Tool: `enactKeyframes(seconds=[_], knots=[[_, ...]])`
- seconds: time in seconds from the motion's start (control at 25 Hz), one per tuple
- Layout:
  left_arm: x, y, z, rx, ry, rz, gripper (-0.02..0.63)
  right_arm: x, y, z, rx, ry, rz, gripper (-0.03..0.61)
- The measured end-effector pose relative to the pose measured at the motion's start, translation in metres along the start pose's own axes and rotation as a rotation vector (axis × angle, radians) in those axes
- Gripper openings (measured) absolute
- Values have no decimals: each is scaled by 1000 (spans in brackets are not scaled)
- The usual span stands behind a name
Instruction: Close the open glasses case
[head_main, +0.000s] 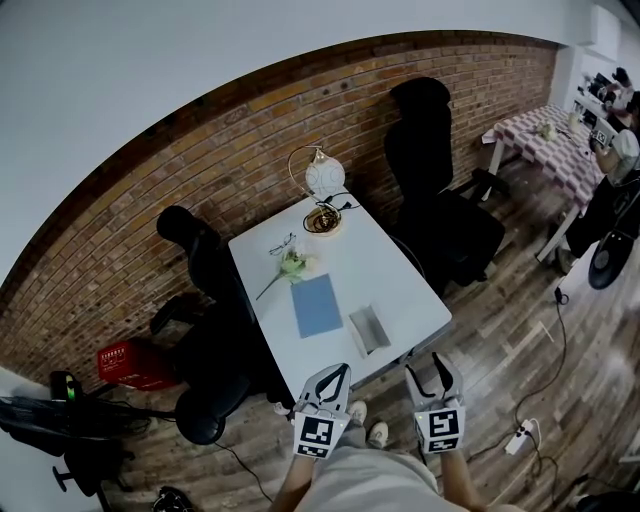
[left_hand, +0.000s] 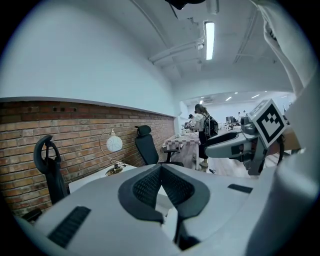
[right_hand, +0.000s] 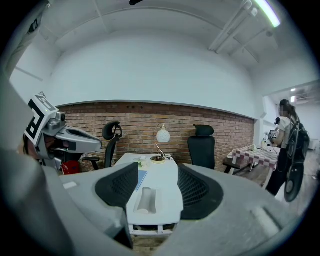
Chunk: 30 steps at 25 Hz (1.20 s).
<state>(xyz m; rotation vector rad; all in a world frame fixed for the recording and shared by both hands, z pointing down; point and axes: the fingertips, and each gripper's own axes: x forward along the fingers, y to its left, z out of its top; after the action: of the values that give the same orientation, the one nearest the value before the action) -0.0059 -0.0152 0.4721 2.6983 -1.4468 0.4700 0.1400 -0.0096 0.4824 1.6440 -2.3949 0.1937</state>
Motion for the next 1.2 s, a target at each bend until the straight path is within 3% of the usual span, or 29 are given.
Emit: enactKeyframes(seconds=[0.68, 1.2], knots=[[38, 9, 10, 1, -33, -19, 3, 28, -22, 6, -12, -7, -22, 249], [80, 36, -4, -24, 10, -49, 3, 75, -34, -2, -4, 46, -30, 241]])
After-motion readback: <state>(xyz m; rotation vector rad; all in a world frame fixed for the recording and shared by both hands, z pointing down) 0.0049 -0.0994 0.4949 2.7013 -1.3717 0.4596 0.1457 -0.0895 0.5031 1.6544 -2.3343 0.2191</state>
